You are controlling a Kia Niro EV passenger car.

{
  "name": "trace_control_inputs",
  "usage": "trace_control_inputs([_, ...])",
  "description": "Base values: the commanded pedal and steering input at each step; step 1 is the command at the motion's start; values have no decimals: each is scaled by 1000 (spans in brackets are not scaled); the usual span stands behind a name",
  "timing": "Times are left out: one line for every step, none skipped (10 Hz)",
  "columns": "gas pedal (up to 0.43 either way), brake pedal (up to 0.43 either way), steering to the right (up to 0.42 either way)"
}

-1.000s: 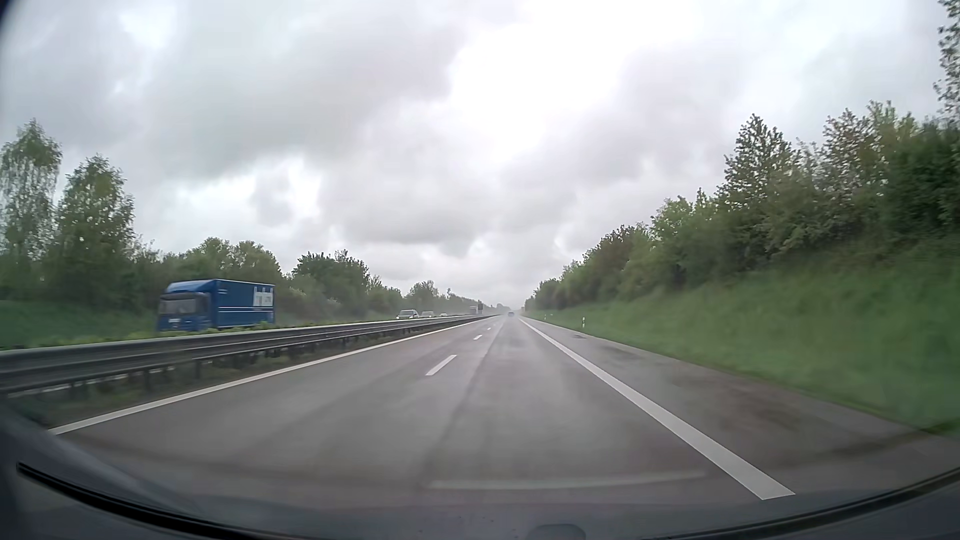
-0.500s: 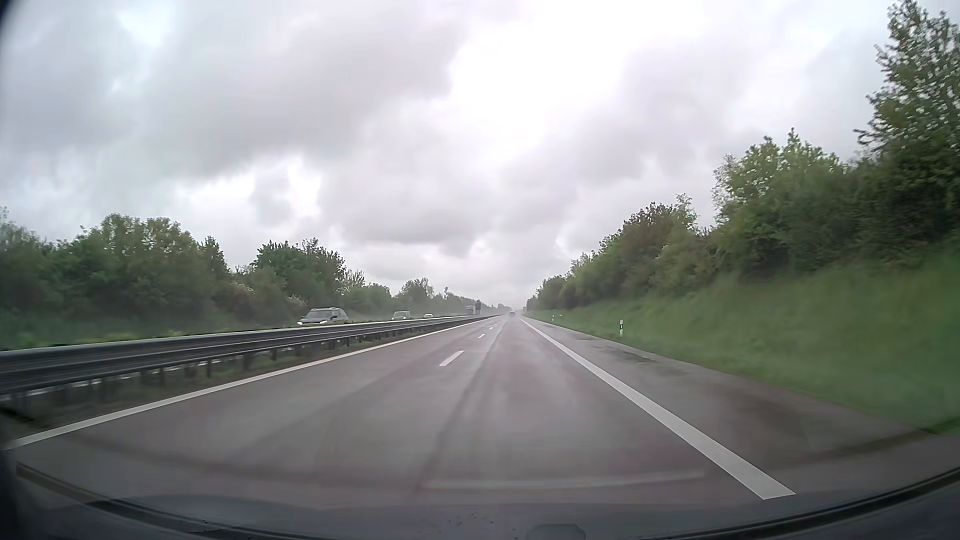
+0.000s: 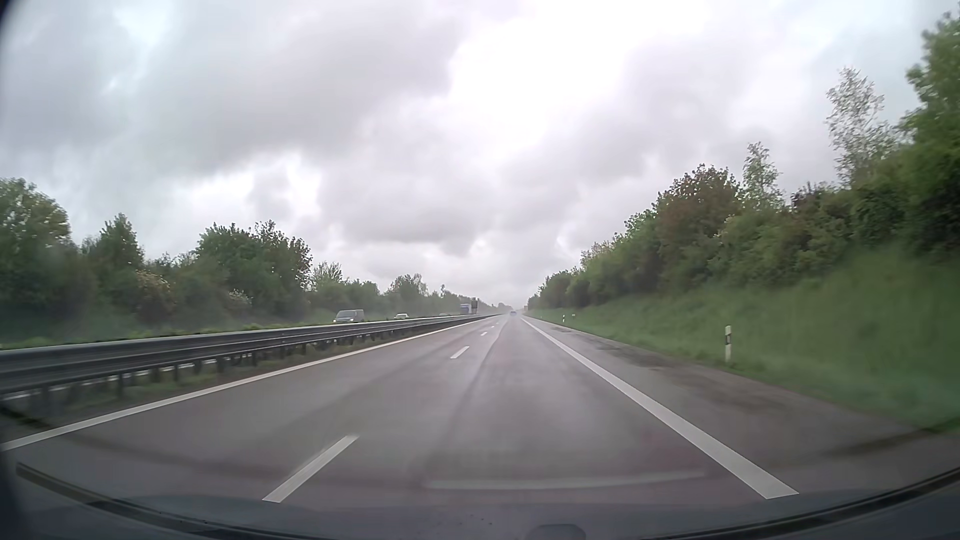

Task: Follow the waypoints while adhering to traffic rules and regulations

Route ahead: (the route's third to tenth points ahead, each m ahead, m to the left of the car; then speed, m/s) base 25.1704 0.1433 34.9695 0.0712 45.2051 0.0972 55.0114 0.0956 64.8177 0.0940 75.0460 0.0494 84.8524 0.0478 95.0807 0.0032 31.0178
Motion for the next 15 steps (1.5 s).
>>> trace_control_inputs([299, 0, -2])
trace_control_inputs([299, 0, -2])
trace_control_inputs([299, 0, -2])
trace_control_inputs([299, 0, -1])
trace_control_inputs([299, 0, -1])
trace_control_inputs([299, 0, 0])
trace_control_inputs([299, 0, -1])
trace_control_inputs([299, 0, 0])
trace_control_inputs([299, 0, 0])
trace_control_inputs([299, 0, 0])
trace_control_inputs([299, 0, 0])
trace_control_inputs([299, 0, 0])
trace_control_inputs([299, 0, 0])
trace_control_inputs([299, 0, 0])
trace_control_inputs([299, 0, 0])
